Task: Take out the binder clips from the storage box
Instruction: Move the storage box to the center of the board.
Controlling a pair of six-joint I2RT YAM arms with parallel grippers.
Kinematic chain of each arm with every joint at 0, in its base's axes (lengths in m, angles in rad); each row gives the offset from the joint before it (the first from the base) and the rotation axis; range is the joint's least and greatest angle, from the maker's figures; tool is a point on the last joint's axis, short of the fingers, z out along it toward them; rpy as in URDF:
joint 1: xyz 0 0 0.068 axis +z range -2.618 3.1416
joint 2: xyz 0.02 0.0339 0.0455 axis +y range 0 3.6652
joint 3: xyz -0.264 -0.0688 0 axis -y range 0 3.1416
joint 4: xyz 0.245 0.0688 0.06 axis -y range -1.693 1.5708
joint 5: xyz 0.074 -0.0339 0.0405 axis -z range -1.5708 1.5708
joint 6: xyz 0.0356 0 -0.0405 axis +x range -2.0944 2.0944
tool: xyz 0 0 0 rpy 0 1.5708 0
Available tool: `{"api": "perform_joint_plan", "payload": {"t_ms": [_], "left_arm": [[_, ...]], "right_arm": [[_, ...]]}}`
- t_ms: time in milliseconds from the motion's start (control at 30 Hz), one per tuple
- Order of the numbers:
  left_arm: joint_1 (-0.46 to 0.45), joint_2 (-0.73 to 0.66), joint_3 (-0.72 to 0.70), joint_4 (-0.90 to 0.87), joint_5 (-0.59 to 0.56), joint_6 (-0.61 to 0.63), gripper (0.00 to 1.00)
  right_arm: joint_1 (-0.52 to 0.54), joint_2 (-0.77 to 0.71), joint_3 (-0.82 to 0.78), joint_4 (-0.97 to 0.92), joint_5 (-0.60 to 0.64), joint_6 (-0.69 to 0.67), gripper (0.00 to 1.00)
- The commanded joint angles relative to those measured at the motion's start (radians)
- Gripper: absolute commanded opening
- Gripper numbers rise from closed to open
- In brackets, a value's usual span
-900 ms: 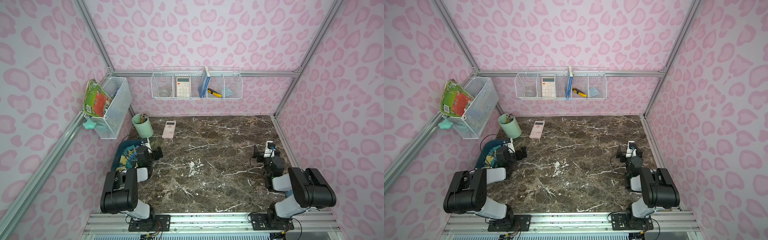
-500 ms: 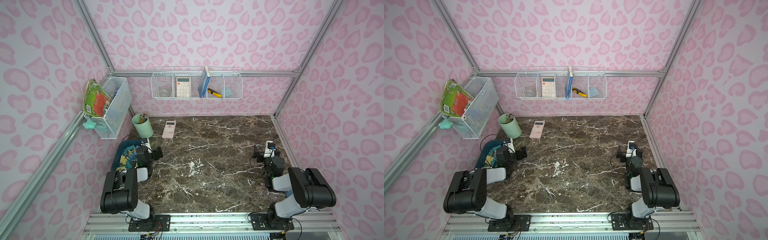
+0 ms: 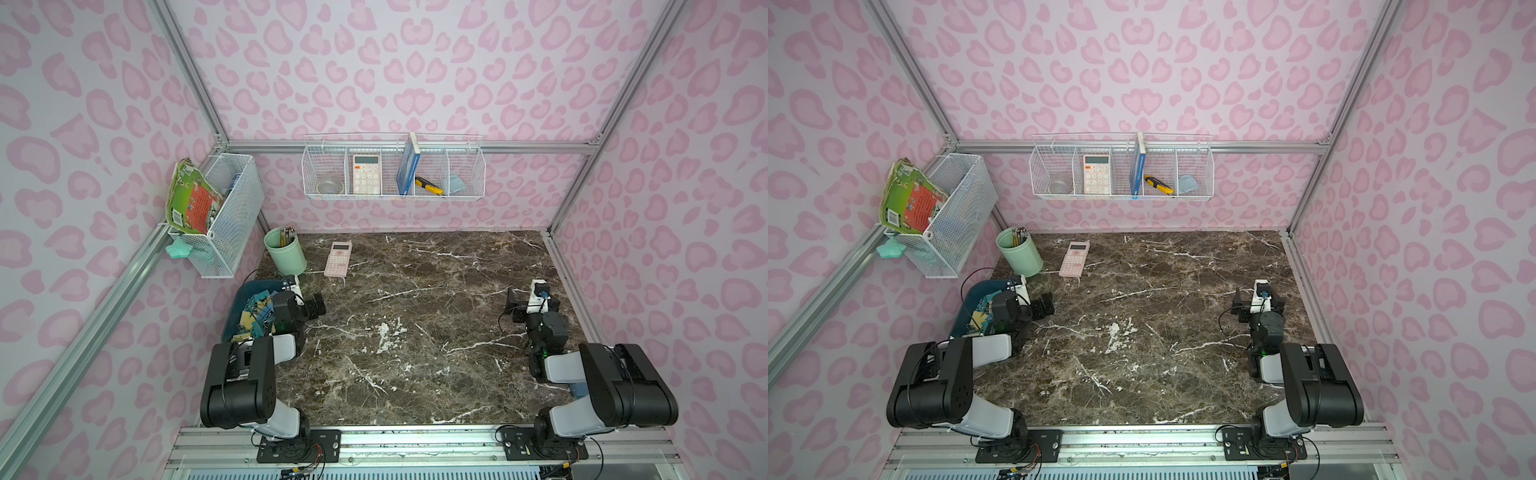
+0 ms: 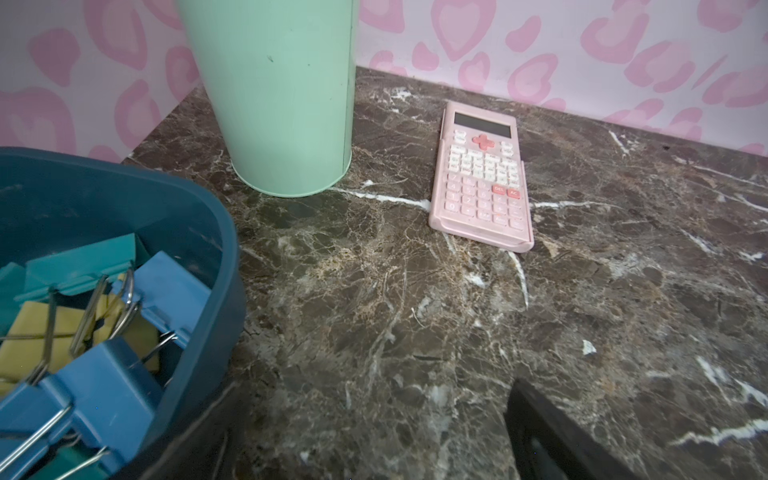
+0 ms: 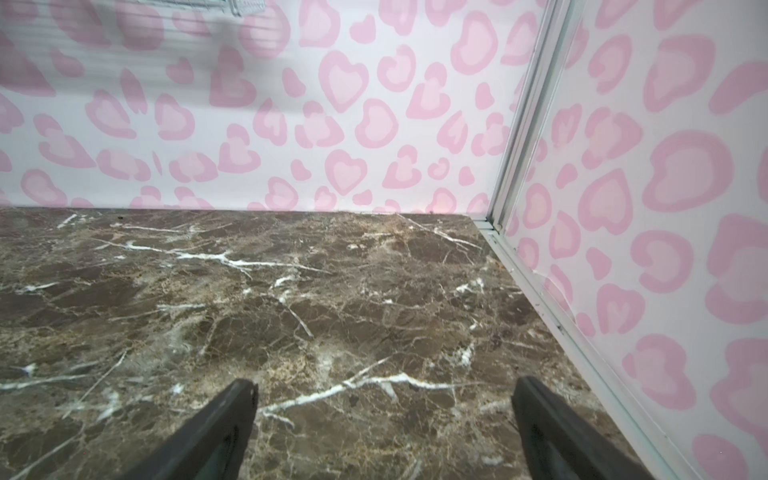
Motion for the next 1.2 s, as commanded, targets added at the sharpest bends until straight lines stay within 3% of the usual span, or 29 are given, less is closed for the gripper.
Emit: {"api": "perform_joint_plan", "payload": {"t_ms": [0, 67, 133, 200, 333, 567, 633, 800, 967, 1167], "left_arm": [[0.001, -0.029, 0.262, -0.439, -0.113, -0.061, 0.99], [0.000, 0.009, 0.464, -0.721, -0.167, -0.128, 0.99], [0.000, 0.012, 0.568, -0.850, -0.154, -0.169, 1.00], [0.001, -0.055, 0.511, -0.779, -0.129, -0.194, 1.00], [0.001, -0.176, 0.400, -0.687, -0.115, -0.238, 0.99], [0.001, -0.338, 0.305, -0.761, -0.242, -0.336, 0.99], [0.007, -0.379, 0.305, -0.864, -0.309, -0.428, 1.00], [0.018, -0.410, 0.271, -0.950, -0.320, -0.425, 0.99], [0.027, -0.339, 0.291, -1.023, -0.299, -0.420, 0.97], [0.121, -0.125, 0.414, -1.097, -0.201, -0.405, 0.92]], "right_arm": [[0.024, -0.089, 0.063, -0.182, 0.084, -0.026, 1.00], [0.027, -0.153, 0.104, -0.265, 0.138, 0.091, 1.00], [0.013, -0.212, 0.148, -0.351, 0.132, 0.248, 1.00], [-0.004, -0.246, 0.178, -0.392, 0.044, 0.312, 1.00], [-0.008, -0.266, 0.198, -0.407, 0.031, 0.416, 1.00], [-0.017, -0.267, 0.252, -0.477, -0.120, 0.401, 1.00], [-0.018, -0.269, 0.266, -0.511, -0.131, 0.412, 1.00], [-0.022, -0.261, 0.289, -0.557, -0.128, 0.491, 1.00], [0.009, -0.209, 0.363, -0.663, -0.154, 0.512, 1.00], [0.139, -0.103, 0.539, -0.913, -0.128, 0.370, 1.00]]}}
